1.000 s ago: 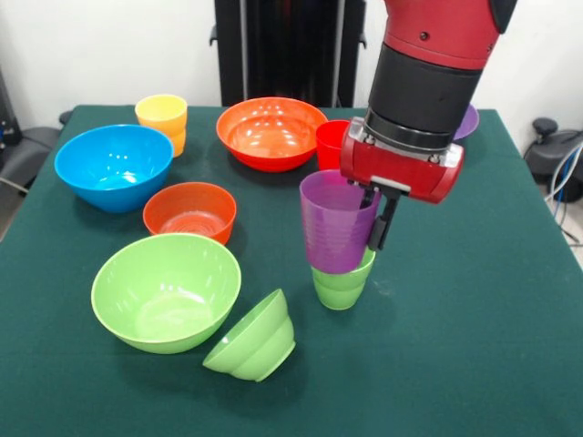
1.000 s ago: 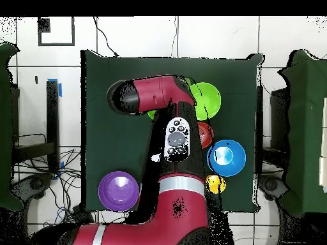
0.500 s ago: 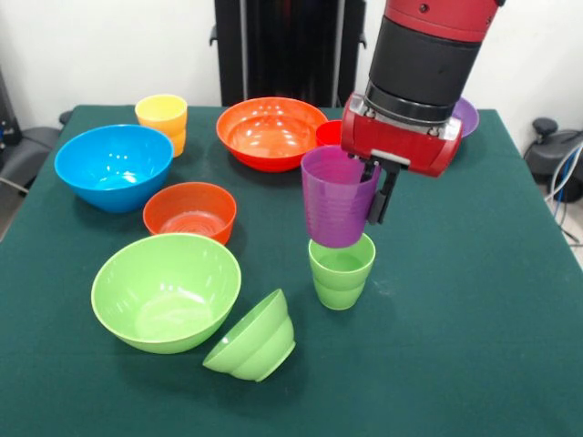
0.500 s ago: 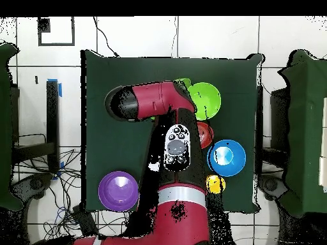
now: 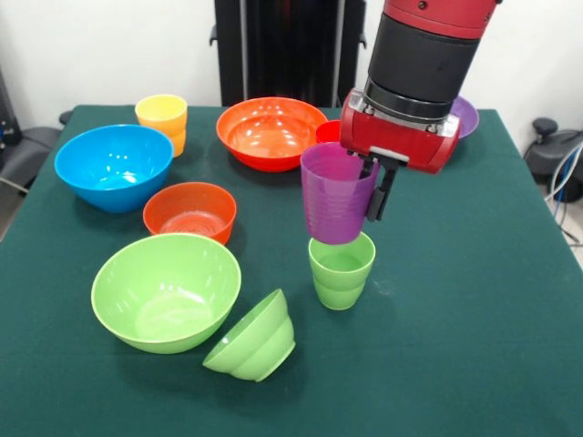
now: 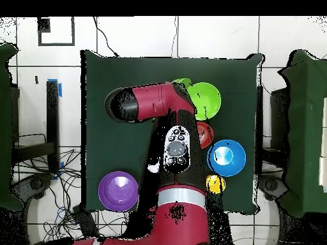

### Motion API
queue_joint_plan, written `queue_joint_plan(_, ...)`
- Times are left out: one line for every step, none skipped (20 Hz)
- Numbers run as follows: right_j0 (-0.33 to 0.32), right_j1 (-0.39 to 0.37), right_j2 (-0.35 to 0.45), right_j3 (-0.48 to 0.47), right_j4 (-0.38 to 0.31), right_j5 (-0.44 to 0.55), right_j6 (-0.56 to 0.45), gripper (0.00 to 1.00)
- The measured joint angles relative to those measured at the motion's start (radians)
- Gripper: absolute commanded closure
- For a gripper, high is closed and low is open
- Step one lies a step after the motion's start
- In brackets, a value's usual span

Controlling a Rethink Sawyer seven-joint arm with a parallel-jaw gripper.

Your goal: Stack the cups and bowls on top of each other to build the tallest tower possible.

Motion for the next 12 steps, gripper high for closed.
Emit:
queue_joint_plan(0.001,0.0,-0.001,0.001,0.0,-0.002,0.0,1.0)
queue_joint_plan(0.001,0.0,-0.001,0.002,0.0,-0.003,0.0,1.0)
queue_joint_plan(0.001,0.0,-0.001,0.003,0.0,-0.005,0.0,1.0)
queue_joint_plan(0.003,0.0,-0.001,0.006,0.0,-0.01,0.0,1.0)
queue_joint_plan(0.003,0.0,-0.001,0.007,0.0,-0.011,0.0,1.0)
queue_joint_plan(0.003,0.0,-0.001,0.007,0.0,-0.012,0.0,1.0)
queue_joint_plan(0.003,0.0,-0.001,0.009,0.0,-0.015,0.0,1.0)
queue_joint_plan(0.003,0.0,-0.001,0.01,0.0,-0.016,0.0,1.0)
queue_joint_plan(0.003,0.0,-0.001,0.01,0.0,-0.017,0.0,1.0)
queue_joint_plan(0.003,0.0,-0.001,0.01,0.0,-0.019,0.0,1.0)
queue_joint_plan(0.003,0.0,-0.001,0.01,0.0,-0.02,0.0,1.0)
queue_joint_plan(0.004,0.0,-0.001,0.01,0.0,-0.021,0.0,1.0)
